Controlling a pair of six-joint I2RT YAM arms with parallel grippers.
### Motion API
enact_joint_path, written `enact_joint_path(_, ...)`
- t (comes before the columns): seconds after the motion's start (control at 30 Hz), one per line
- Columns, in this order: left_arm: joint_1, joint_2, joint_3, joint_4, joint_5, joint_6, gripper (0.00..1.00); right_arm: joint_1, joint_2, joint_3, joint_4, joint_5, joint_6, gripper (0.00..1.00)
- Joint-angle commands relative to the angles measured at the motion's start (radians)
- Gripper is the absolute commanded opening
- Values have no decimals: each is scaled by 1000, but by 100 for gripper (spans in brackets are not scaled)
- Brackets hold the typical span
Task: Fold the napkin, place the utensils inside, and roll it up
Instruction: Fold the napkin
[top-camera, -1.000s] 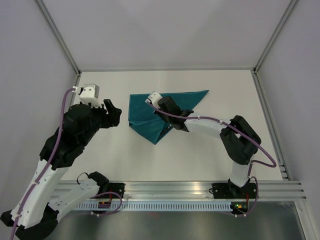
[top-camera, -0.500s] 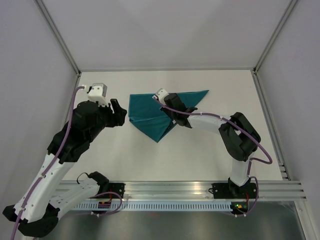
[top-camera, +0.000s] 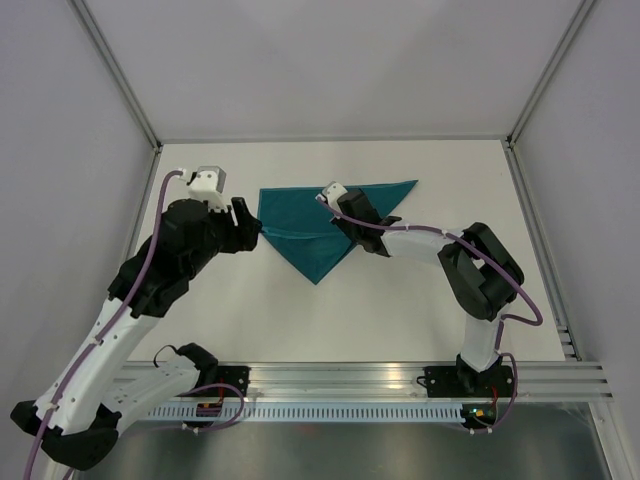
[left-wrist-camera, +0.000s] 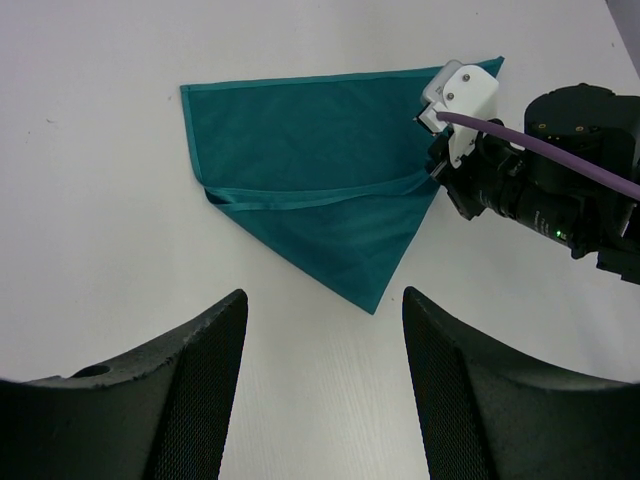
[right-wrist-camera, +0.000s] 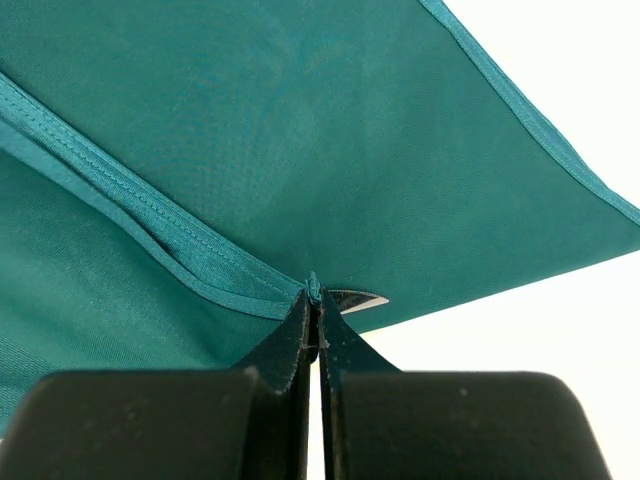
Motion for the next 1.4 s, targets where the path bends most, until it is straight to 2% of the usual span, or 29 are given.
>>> enact_joint_path(0.0, -3, 6, -13, 48, 32, -30, 68, -9, -26, -3, 26, 0, -2, 1)
enact_joint_path(0.57, -3, 55, -71, 105, 64, -55, 68, -38, -12, -21, 17, -14, 5, 2)
enact_joint_path(0.6, -3, 60, -74, 107, 66, -55, 68, -40, -10, -20, 16, -17, 3, 6)
enact_joint_path(0.63, -3, 61, -76, 108, 67, -56, 68, -38, -6, -17, 14, -19, 5, 14)
enact_joint_path(0.7, -3, 61, -85, 114, 72, -58, 68, -43, -7, -9, 9, -22, 11, 24)
enact_joint_path(0.73, -3, 61, -90, 117, 70, -58, 68, -43, -10, -5, 9, -26, 12, 35)
enact_joint_path(0.8, -2, 63, -100, 120, 72, -60, 68, -50, -21, 14, 9, -35, 24, 45)
enact_joint_path(0.83, -3, 66, -103, 123, 72, -61, 68, -55, -22, 23, -19, -45, 31, 54)
enact_joint_path(0.9, -3, 69, -108, 126, 72, -61, 68, -67, -22, 57, -40, -45, 37, 60)
enact_joint_path(1.1, -2, 83, -111, 139, 80, -58, 68, -144, 17, 193, -130, -83, 90, 64)
enact_joint_path(1.37, -3, 100, -169, 201, 115, -76, 68, -400, 146, 382, -287, -313, 251, 64)
